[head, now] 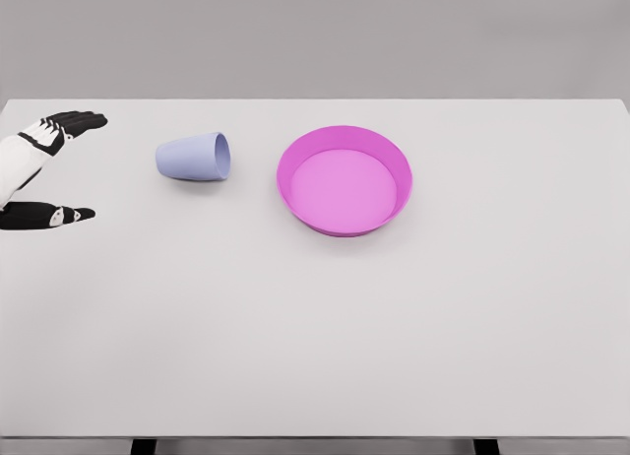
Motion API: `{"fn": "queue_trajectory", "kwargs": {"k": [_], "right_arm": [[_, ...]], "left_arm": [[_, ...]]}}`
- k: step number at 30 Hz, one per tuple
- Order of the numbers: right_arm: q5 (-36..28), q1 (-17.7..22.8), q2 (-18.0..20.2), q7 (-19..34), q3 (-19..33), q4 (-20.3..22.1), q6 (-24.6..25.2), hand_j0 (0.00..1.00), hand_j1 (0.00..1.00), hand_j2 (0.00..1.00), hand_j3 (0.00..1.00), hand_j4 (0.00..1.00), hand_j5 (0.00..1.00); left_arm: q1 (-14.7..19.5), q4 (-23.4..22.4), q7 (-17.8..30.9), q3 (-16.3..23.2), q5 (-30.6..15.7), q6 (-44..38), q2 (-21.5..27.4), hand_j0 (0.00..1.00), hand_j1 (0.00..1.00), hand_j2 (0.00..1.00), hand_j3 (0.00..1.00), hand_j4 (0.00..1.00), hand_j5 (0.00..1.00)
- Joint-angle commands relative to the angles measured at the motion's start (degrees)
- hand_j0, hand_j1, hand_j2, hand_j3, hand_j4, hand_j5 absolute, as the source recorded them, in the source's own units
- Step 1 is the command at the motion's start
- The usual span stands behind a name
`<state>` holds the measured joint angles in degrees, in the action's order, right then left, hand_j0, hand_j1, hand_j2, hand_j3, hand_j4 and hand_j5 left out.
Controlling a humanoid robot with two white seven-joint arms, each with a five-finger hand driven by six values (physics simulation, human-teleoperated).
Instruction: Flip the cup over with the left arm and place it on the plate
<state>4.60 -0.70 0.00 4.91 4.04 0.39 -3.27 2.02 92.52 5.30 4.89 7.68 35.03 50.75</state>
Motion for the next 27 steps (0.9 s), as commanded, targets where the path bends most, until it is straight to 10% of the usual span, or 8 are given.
{"fn": "queue_trajectory", "kwargs": {"k": [1,21,27], "right_arm": [[0.0,0.0,0.0,0.0,0.3,0.0,0.0,1.0,1.0,1.0,1.0,1.0,1.0],[0.0,0.0,0.0,0.0,0.0,0.0,0.0,1.0,1.0,1.0,1.0,1.0,1.0],[0.0,0.0,0.0,0.0,0.0,0.0,0.0,1.0,1.0,1.0,1.0,1.0,1.0]], "left_arm": [[0.0,0.0,0.0,-0.1,-0.4,0.0,0.1,1.0,1.0,1.0,1.0,1.0,1.0],[-0.8,-0.8,0.1,-0.3,-0.2,0.0,0.3,1.0,1.0,1.0,1.0,1.0,1.0],[-2.7,-13.0,-0.2,-0.1,-0.2,0.0,0.6,1.0,1.0,1.0,1.0,1.0,1.0]]}}
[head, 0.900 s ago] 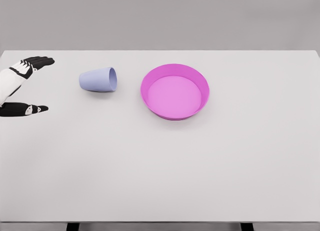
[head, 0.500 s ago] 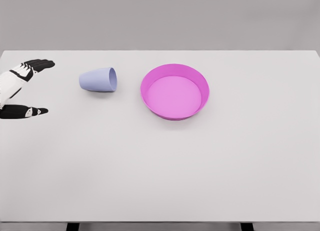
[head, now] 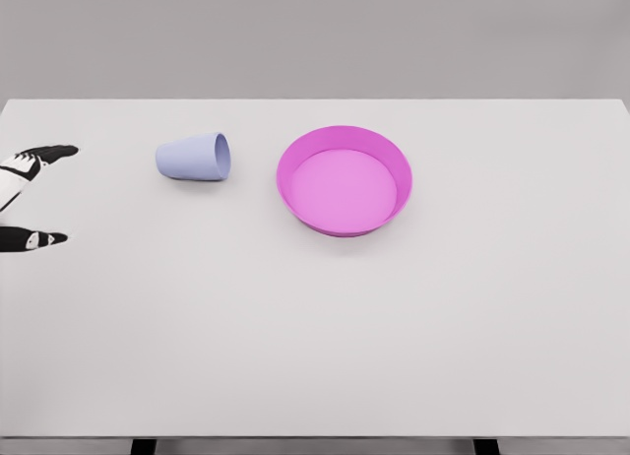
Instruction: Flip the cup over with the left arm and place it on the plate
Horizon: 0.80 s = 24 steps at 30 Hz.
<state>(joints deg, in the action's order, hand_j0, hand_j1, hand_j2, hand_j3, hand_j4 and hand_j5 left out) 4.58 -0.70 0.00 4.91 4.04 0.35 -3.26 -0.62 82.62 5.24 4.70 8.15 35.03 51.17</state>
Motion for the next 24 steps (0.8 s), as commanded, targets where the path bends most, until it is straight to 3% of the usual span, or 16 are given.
{"fn": "queue_trajectory", "kwargs": {"k": [1,2,4,6,8,12,15,17,21,24], "right_arm": [[0.0,0.0,0.0,0.0,0.0,0.0,-0.1,1.0,1.0,1.0,1.0,1.0,1.0],[0.0,0.0,0.0,0.0,0.0,0.0,0.0,1.0,1.0,1.0,1.0,1.0,1.0],[0.0,0.0,0.0,0.0,0.0,0.0,0.0,1.0,1.0,1.0,1.0,1.0,1.0],[0.0,0.0,0.0,0.0,0.0,0.0,0.0,1.0,1.0,1.0,1.0,1.0,1.0],[0.0,0.0,0.0,0.0,0.0,0.0,0.0,1.0,1.0,1.0,1.0,1.0,1.0],[0.0,0.0,0.0,0.0,0.0,0.0,0.0,1.0,1.0,1.0,1.0,1.0,1.0],[0.0,0.0,0.0,0.0,0.0,0.0,0.0,1.0,1.0,1.0,1.0,1.0,1.0],[0.0,0.0,0.0,0.0,0.0,0.0,0.0,1.0,1.0,1.0,1.0,1.0,1.0],[0.0,0.0,0.0,0.0,0.0,0.0,0.0,1.0,1.0,1.0,1.0,1.0,1.0],[0.0,0.0,0.0,0.0,0.0,0.0,-0.1,1.0,1.0,1.0,1.0,1.0,1.0]], "left_arm": [[0.1,-2.8,-0.1,0.1,-0.9,0.0,0.5,1.0,1.0,1.0,1.0,1.0,1.0],[0.1,-2.5,0.0,0.2,-1.0,0.0,0.6,1.0,1.0,1.0,1.0,1.0,1.0],[0.1,3.0,1.8,0.3,-0.9,0.0,0.6,1.0,1.0,1.0,1.0,1.0,1.0],[0.3,8.2,9.3,0.5,-1.0,0.0,0.2,1.0,1.0,1.0,1.0,1.0,1.0],[1.1,8.5,13.0,0.5,-1.3,0.0,-0.3,1.0,1.0,1.0,1.0,1.0,1.0],[8.0,8.0,27.5,0.6,-2.6,-3.6,-8.2,1.0,1.0,1.0,1.0,1.0,1.0],[11.2,5.0,29.3,0.4,-2.2,-8.2,-11.2,1.0,1.0,1.0,1.0,1.0,1.0],[13.4,0.4,29.4,0.0,-2.7,-8.7,-12.8,1.0,1.0,1.0,1.0,1.0,1.0],[14.1,-2.1,29.1,-0.3,-3.9,-9.0,-16.1,1.0,1.0,1.0,1.0,1.0,1.0],[14.4,-1.5,29.4,0.2,-4.9,-10.5,-15.9,1.0,1.0,1.0,1.0,1.0,1.0]]}}
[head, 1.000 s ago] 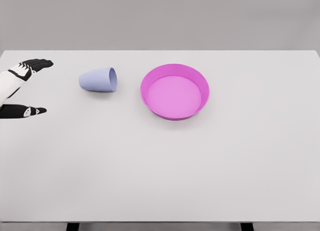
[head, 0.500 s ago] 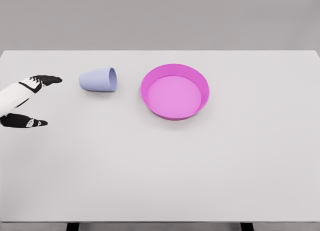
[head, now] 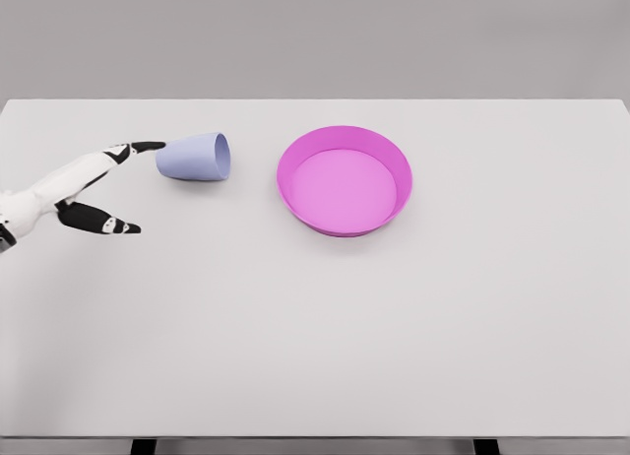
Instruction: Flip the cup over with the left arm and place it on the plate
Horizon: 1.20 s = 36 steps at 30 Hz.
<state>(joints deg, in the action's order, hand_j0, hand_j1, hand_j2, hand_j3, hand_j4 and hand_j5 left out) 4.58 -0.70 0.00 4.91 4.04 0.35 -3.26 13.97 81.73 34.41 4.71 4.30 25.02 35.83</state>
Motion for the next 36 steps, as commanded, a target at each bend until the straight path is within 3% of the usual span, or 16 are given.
{"fn": "queue_trajectory", "kwargs": {"k": [1,3,6,7,8,18,20,24,30,33,36], "right_arm": [[0.0,0.0,0.0,0.0,0.0,0.0,-0.1,1.0,1.0,1.0,1.0,1.0,1.0],[0.0,0.0,0.0,0.0,0.0,0.0,0.0,1.0,1.0,1.0,1.0,1.0,1.0],[0.0,0.0,0.0,0.0,0.0,0.0,0.0,1.0,1.0,1.0,1.0,1.0,1.0],[0.0,0.0,0.0,0.0,0.0,0.0,0.0,1.0,1.0,1.0,1.0,1.0,1.0],[0.0,0.0,0.0,0.0,0.0,0.0,0.0,1.0,1.0,1.0,1.0,1.0,1.0],[0.1,0.0,0.0,0.0,0.0,0.0,0.0,1.0,1.0,1.0,1.0,1.0,1.0],[0.0,0.0,0.0,0.0,0.0,0.0,0.0,1.0,1.0,1.0,1.0,1.0,1.0],[0.0,0.0,0.0,0.0,0.0,0.0,0.0,1.0,1.0,1.0,1.0,1.0,1.0],[0.0,0.0,0.0,0.0,0.0,0.0,0.0,1.0,1.0,1.0,1.0,1.0,1.0],[0.0,0.0,0.0,0.0,0.0,0.0,0.0,1.0,1.0,1.0,1.0,1.0,1.0],[0.0,0.0,0.0,0.0,0.0,0.0,0.0,1.0,1.0,1.0,1.0,1.0,1.0]], "left_arm": [[0.2,2.2,0.3,0.2,-1.0,-7.6,-0.3,1.0,1.0,1.0,1.0,1.0,1.0],[0.2,6.4,0.5,0.3,-0.8,-18.3,-0.1,1.0,1.0,1.0,1.0,1.0,1.0],[0.8,7.5,0.6,0.3,1.6,-21.0,-0.2,1.0,1.0,1.0,1.0,1.0,1.0],[1.0,8.9,0.6,0.4,3.9,-23.9,-0.3,1.0,1.0,1.0,1.0,1.0,1.0],[1.3,11.9,0.6,0.8,9.4,-28.9,-0.8,1.0,1.0,1.0,1.0,1.0,1.0],[2.3,19.2,0.6,1.3,15.6,-30.3,-1.8,1.0,1.0,1.0,1.0,1.0,1.0],[2.6,19.3,0.6,1.7,17.9,-30.2,-4.3,1.0,1.0,1.0,1.0,1.0,1.0],[5.6,19.1,0.6,6.4,23.5,-30.4,-9.8,1.0,1.0,1.0,1.0,1.0,1.0],[6.3,18.6,0.6,8.0,23.9,-28.2,-13.2,1.0,1.0,1.0,1.0,1.0,1.0],[8.7,14.5,0.6,9.1,24.3,-28.4,-13.8,1.0,1.0,1.0,1.0,1.0,1.0],[10.5,9.9,0.6,9.0,30.1,-28.8,-16.1,1.0,1.0,1.0,1.0,1.0,1.0]]}}
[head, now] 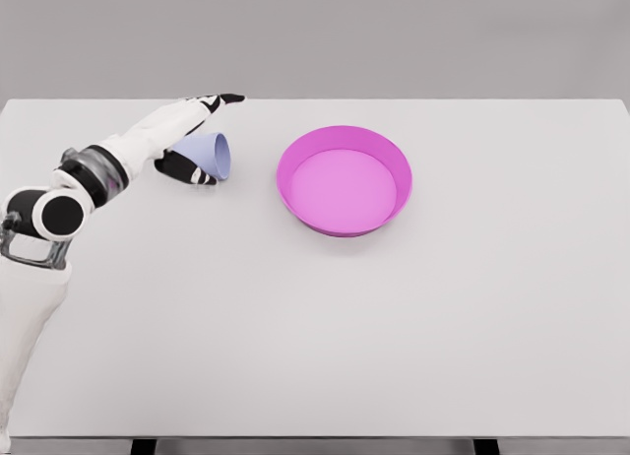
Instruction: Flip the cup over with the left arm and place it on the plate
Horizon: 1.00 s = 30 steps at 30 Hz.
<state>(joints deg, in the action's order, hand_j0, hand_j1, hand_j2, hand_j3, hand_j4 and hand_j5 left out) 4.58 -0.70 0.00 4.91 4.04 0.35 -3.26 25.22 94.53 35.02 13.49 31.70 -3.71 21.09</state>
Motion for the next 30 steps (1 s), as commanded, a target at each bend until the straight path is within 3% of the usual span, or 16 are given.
{"fn": "queue_trajectory", "kwargs": {"k": [1,14,18,21,23,30], "right_arm": [[0.0,0.0,0.0,0.0,0.0,0.0,0.0,1.0,1.0,1.0,1.0,1.0,1.0],[0.0,0.0,0.0,0.0,0.0,0.0,0.0,1.0,1.0,1.0,1.0,1.0,1.0],[0.0,0.0,0.0,0.0,0.0,0.0,0.0,1.0,1.0,1.0,1.0,1.0,1.0],[0.0,0.0,0.0,0.0,0.0,0.0,0.0,1.0,1.0,1.0,1.0,1.0,1.0],[0.0,0.0,0.0,0.0,0.0,0.0,0.0,1.0,1.0,1.0,1.0,1.0,1.0],[0.0,0.0,0.0,0.0,0.0,0.0,0.0,1.0,1.0,1.0,1.0,1.0,1.0]], "left_arm": [[0.3,-5.0,0.0,0.3,2.7,0.0,-1.6,1.0,1.0,1.0,1.0,1.0,1.0],[0.5,-6.0,0.0,0.2,2.8,0.4,-1.6,1.0,1.0,1.0,1.0,1.0,1.0],[2.3,-11.0,0.0,0.2,2.9,0.3,-1.8,1.0,1.0,1.0,1.0,1.0,1.0],[2.3,-11.1,0.0,0.2,3.0,0.3,-1.6,1.0,1.0,1.0,1.0,1.0,1.0],[2.2,-11.1,0.0,0.2,6.1,0.2,-1.7,1.0,1.0,1.0,1.0,1.0,1.0],[2.4,-11.0,0.0,1.4,10.5,-0.2,-1.9,1.0,1.0,1.0,1.0,1.0,1.0]]}}
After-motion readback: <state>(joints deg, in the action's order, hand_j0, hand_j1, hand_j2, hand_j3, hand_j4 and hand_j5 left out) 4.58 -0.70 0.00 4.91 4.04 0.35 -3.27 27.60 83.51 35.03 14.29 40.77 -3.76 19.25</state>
